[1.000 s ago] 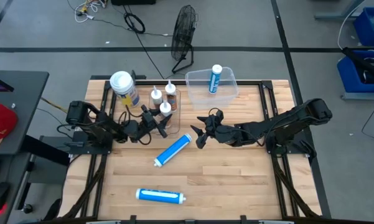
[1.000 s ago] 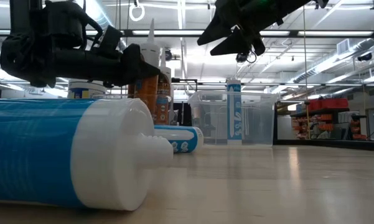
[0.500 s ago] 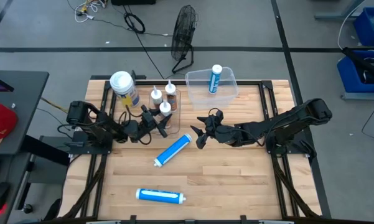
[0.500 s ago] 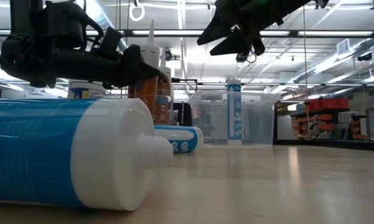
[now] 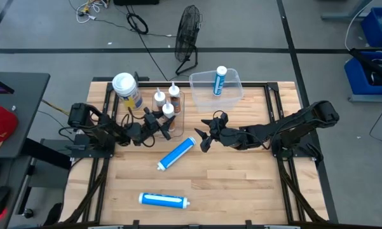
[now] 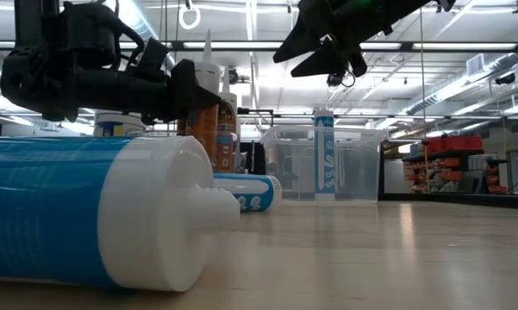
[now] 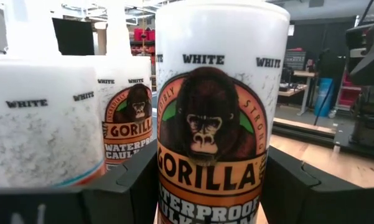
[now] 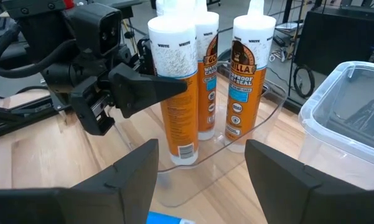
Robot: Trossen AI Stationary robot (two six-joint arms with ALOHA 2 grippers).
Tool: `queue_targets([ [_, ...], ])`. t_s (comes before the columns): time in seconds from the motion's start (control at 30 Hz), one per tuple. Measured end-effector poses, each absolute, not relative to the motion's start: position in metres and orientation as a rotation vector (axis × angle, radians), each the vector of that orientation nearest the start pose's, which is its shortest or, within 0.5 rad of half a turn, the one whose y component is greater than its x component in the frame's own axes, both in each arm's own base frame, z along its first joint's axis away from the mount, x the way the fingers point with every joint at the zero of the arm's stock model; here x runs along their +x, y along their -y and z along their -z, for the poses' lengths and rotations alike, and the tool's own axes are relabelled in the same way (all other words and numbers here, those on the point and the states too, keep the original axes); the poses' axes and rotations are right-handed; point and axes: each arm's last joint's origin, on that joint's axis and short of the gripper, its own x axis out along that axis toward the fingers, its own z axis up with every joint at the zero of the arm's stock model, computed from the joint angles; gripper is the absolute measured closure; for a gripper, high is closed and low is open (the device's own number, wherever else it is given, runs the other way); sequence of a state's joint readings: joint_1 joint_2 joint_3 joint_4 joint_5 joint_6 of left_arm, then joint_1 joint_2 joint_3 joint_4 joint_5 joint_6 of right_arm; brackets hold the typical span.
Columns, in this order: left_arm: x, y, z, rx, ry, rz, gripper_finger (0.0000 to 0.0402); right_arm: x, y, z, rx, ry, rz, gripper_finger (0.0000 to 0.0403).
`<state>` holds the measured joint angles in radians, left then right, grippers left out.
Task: Pick & place silicon tubes, Sealant and Lysol wipes
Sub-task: Put the orange sealant into the transparent bin
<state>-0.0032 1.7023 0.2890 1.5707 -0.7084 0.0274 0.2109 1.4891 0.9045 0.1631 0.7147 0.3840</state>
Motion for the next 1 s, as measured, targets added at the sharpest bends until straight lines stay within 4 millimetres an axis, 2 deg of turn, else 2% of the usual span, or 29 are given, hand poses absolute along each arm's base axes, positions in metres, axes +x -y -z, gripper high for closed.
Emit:
queue_targets([
  [1.0, 0.2410, -0.0186, -0.1419, -0.078, 0.115, -0.733, 0.0184, 0.3144, -0.0480, -0.2445, 0.173, -0.285, 0.559, 0.0158],
])
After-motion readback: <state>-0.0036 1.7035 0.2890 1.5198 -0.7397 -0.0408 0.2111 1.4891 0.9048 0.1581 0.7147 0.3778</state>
